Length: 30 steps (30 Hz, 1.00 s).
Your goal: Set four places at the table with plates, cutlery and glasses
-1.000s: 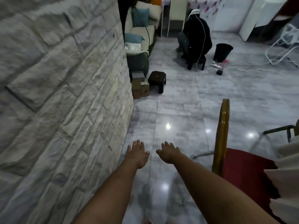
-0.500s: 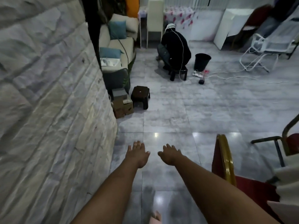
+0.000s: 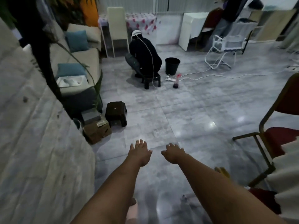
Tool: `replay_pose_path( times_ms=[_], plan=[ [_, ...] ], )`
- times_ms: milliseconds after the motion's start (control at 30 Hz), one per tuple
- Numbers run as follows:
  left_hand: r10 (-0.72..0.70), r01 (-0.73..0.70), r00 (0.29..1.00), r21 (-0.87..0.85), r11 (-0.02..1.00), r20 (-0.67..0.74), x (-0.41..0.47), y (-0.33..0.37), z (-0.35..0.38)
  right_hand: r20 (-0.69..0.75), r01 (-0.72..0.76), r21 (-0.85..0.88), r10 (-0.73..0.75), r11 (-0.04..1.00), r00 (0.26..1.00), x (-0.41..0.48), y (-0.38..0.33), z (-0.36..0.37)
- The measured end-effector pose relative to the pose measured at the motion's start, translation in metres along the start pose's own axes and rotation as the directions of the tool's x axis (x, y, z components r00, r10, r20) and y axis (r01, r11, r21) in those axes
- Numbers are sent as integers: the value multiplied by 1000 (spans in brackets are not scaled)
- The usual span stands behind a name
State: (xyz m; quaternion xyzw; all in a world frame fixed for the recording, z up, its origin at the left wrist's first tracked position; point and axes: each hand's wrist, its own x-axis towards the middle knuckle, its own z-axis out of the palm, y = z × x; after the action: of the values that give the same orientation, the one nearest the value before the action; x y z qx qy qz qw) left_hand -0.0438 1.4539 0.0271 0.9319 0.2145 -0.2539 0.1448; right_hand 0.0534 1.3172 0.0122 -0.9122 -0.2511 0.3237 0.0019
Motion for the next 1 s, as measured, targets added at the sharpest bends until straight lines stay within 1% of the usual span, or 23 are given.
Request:
replay_pose_path(
  times_ms=[167, 333, 533, 700, 833, 1000],
  plan=[
    [108, -110, 994, 75, 991, 29, 70, -4, -48, -23, -103, 56, 104, 993, 994, 49, -4, -37],
    [215, -224, 974, 172, 959, 67, 129, 0, -90, -39, -177, 165, 185, 970, 982, 84, -8, -73],
    [336, -351, 936, 248, 903, 103, 184, 28, -123, -53, -281, 254, 304, 925, 951, 116, 20, -105],
    [425, -445, 895, 306, 842, 132, 226, 78, -148, -51, -363, 335, 402, 869, 914, 133, 64, -130],
    [525, -540, 839, 330, 774, 142, 262, 136, -171, -42, -423, 385, 473, 820, 880, 145, 109, -159],
    [580, -604, 793, 361, 710, 187, 298, 203, -189, -8, -481, 419, 533, 770, 846, 163, 160, -193]
  ],
)
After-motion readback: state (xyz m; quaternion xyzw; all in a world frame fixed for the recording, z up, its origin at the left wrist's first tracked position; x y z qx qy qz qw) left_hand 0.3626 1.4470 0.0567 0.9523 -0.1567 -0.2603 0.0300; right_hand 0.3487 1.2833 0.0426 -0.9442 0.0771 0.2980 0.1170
